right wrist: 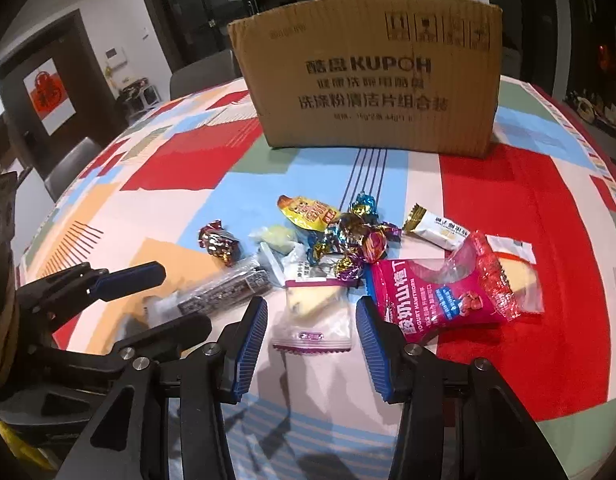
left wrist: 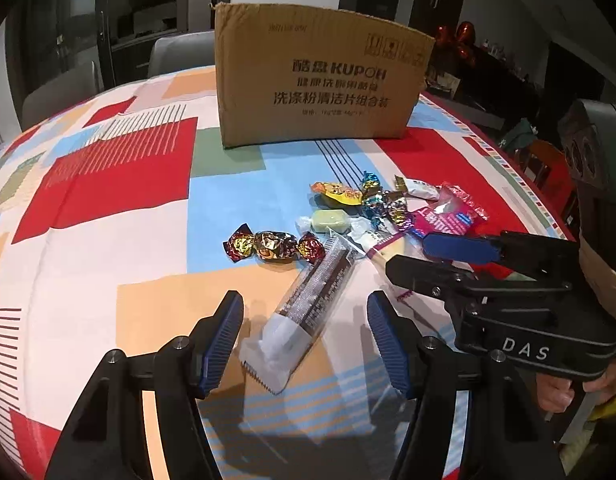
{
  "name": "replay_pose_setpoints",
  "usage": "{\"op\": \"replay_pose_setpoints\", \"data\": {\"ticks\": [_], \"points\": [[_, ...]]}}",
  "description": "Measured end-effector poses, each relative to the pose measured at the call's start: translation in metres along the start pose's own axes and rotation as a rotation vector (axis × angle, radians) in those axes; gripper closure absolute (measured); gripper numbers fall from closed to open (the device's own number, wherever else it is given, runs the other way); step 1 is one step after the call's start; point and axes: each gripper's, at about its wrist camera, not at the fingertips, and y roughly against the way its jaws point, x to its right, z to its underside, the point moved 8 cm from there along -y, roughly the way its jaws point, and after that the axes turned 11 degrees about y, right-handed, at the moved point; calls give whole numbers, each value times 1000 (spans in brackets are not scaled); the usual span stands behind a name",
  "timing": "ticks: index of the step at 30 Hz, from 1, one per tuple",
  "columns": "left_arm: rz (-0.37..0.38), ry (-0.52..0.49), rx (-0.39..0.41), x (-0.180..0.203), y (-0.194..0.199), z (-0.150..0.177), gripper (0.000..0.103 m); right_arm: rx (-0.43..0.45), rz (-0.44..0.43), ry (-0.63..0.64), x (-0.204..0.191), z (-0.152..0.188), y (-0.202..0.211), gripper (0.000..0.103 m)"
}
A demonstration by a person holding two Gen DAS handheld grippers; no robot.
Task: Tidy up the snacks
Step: 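Grasp the white stick snack with the left tool while the right tool grasps the white biscuit packet, then lift both snacks over the box and open both tools to drop them inside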
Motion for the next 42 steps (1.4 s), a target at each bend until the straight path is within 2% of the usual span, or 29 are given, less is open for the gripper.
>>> {"op": "replay_pose_setpoints", "data": {"ticks": [12, 15, 16, 17, 24, 33, 42], "points": [[0, 42, -29, -5, -16, -1, 50, 9, 44, 48, 3, -4, -10, 56], [-7, 50, -21, -5, -16, -1, 52, 15, 59, 61, 3, -4, -10, 60], [-3, 52, -19, -4, -16, -1, 56, 15, 58, 58, 3, -4, -9, 63], [-1, 51, -21, -3, -17, -1, 67, 16, 54, 55, 3, -5, -10, 66], [21, 69, -44, 6, -14, 2, 77, 6, 10, 20, 3, 1, -5, 69], [34, 102, -31, 15, 8, 12, 81, 25, -15, 1, 0, 12, 16, 69], [36, 122, 42, 25, 43, 3, 81, 106, -27, -3, -4, 2, 51, 69]]}}
